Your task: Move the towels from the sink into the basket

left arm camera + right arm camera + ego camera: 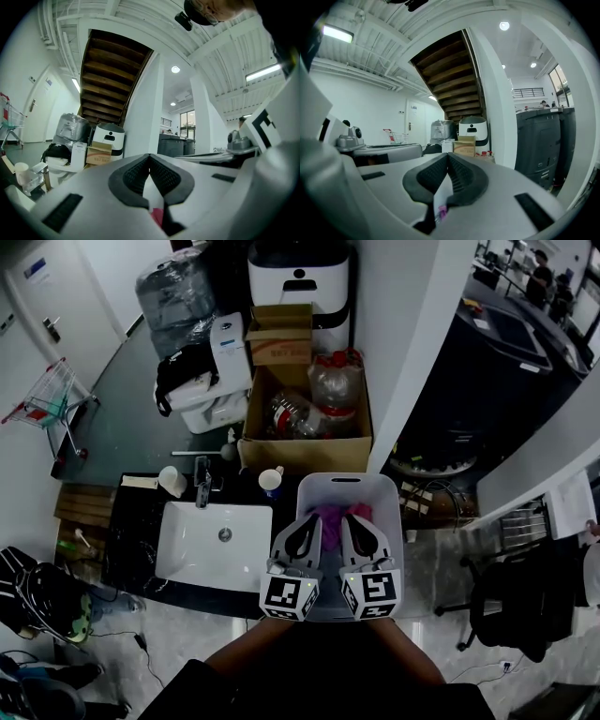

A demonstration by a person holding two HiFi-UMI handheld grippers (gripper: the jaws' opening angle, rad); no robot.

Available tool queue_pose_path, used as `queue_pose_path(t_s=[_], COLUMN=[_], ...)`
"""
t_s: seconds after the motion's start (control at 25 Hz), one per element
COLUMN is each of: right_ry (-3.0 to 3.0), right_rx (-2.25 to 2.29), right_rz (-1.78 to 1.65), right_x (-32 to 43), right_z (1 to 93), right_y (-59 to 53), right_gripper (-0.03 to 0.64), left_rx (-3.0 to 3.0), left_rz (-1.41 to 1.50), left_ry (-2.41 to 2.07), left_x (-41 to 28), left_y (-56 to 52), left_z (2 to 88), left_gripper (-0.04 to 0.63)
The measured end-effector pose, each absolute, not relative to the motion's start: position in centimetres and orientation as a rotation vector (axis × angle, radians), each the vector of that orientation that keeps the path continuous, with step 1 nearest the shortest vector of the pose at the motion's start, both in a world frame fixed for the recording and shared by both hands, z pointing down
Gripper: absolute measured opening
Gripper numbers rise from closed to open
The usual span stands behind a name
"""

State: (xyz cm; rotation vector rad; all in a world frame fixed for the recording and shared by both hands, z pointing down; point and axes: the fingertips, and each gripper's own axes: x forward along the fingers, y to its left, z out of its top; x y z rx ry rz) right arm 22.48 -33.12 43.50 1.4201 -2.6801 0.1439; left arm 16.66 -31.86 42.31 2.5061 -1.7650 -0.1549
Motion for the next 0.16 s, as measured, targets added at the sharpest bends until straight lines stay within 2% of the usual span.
queue_pose_path(t_s=[0.16], right_ry=[-2.683], right_rx=[1.413], right_rz=[0.146], right_x=[22.71], right_z=[43.64], right_y=[-33.42], right_gripper=[0.018], left_rx=[2.494], left_rz=[-0.153], left_ry=[-1.782], left_x=[16.54], left_y=[-31.92], left_z=[42.45], left_gripper=[0.003])
